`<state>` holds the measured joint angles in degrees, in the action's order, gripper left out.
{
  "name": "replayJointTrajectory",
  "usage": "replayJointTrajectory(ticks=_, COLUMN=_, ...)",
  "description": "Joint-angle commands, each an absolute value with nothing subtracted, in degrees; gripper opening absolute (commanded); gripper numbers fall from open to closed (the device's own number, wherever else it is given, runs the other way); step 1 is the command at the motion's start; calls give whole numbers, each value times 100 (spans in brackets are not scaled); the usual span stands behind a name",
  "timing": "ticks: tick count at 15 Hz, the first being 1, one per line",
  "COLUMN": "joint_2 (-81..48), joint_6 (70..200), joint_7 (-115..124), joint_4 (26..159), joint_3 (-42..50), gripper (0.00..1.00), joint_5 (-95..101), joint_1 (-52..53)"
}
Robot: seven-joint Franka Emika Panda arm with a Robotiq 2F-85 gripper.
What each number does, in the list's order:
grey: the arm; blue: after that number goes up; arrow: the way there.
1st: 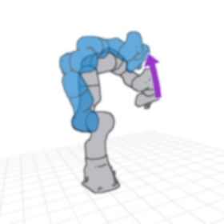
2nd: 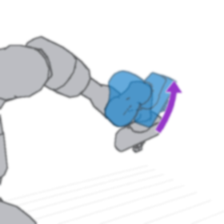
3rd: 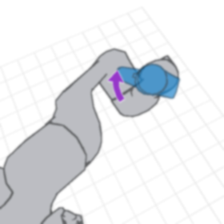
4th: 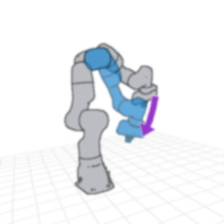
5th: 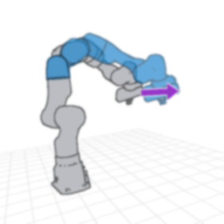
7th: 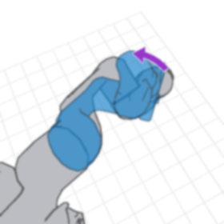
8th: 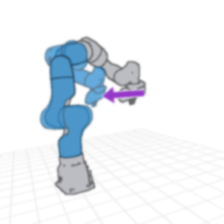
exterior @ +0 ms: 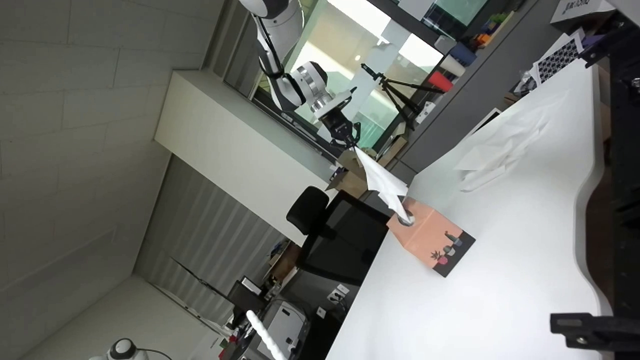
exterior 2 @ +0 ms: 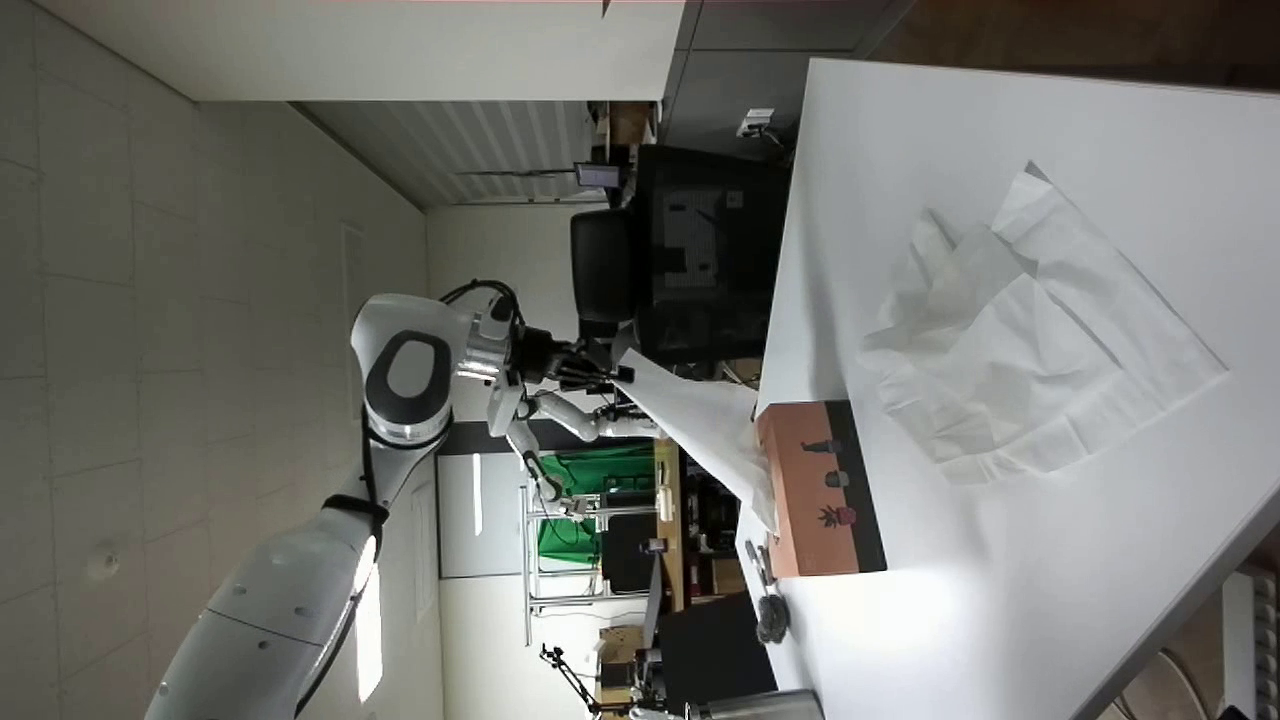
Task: Remove two pieces of tissue from the tissue box and put them on the table
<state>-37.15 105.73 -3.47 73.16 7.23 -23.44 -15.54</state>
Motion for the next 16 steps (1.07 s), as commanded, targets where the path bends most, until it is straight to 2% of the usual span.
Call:
replayJointTrajectory(ticks=1, joint_2=-3396, joint_6=11501, joint_7=-35, joint_4=7898, joint_3=980, gripper=0, joint_5=-1570, joint_1=-1358)
replayJointTrajectory(ticks=7, joint_2=-3597, joint_6=13396, joint_7=843, joint_4=8531, joint_3=1461, gripper=0, joint_5=-254, joint_1=-1138)
replayJointTrajectory(ticks=16, joint_2=-4295, joint_6=13977, joint_7=1080, joint_4=8811, joint_3=1399, gripper=0, joint_5=-76, joint_1=-1315)
